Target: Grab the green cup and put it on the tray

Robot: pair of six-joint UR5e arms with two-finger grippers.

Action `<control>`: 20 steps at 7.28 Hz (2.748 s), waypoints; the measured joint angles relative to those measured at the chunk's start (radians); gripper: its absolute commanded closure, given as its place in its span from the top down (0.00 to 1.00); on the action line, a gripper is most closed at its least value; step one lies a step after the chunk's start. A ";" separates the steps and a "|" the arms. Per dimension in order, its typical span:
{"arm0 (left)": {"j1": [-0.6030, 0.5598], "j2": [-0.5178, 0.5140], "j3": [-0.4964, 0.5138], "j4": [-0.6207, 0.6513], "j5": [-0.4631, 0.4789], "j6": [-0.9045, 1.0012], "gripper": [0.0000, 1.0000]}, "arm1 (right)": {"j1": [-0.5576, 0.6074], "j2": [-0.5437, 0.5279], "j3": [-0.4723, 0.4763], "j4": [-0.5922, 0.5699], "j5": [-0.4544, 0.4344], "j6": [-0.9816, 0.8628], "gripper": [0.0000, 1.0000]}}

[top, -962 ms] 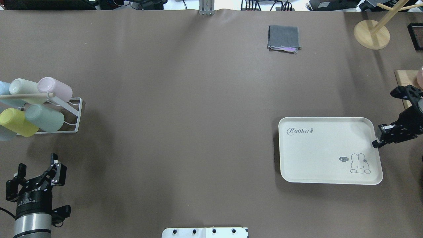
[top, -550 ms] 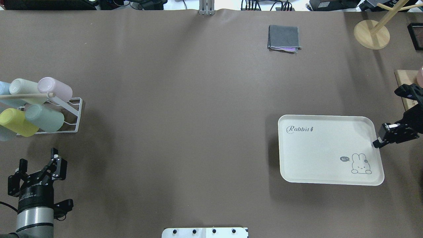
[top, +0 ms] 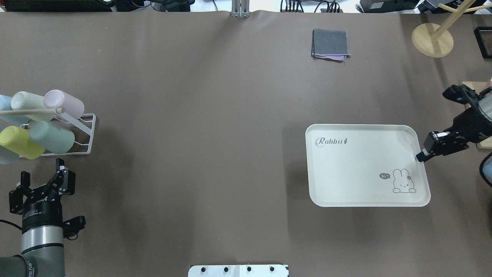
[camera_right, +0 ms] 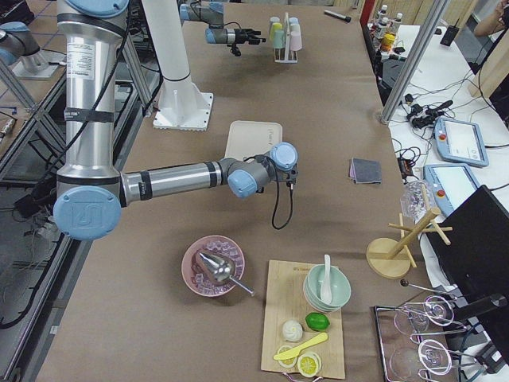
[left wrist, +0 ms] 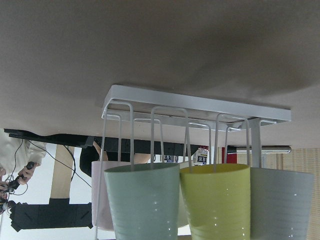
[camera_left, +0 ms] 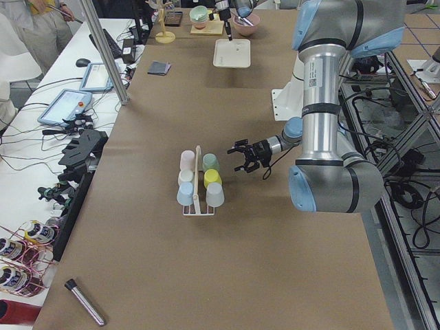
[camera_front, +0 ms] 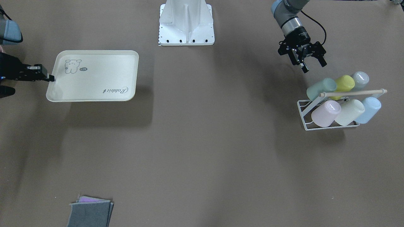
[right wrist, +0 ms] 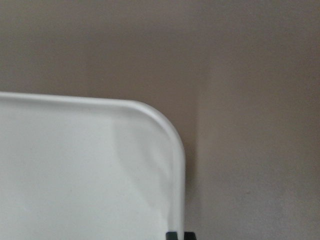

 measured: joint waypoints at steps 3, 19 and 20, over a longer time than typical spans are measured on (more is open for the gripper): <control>-0.036 -0.031 0.065 -0.048 0.025 0.000 0.98 | -0.120 0.151 -0.020 -0.003 -0.096 0.137 0.00; -0.144 -0.094 0.117 -0.093 -0.065 0.070 0.98 | -0.405 0.706 -0.336 0.004 -0.293 0.462 0.00; -0.157 -0.095 0.119 -0.096 -0.065 0.071 0.98 | -0.409 0.710 -0.337 0.004 -0.299 0.483 0.00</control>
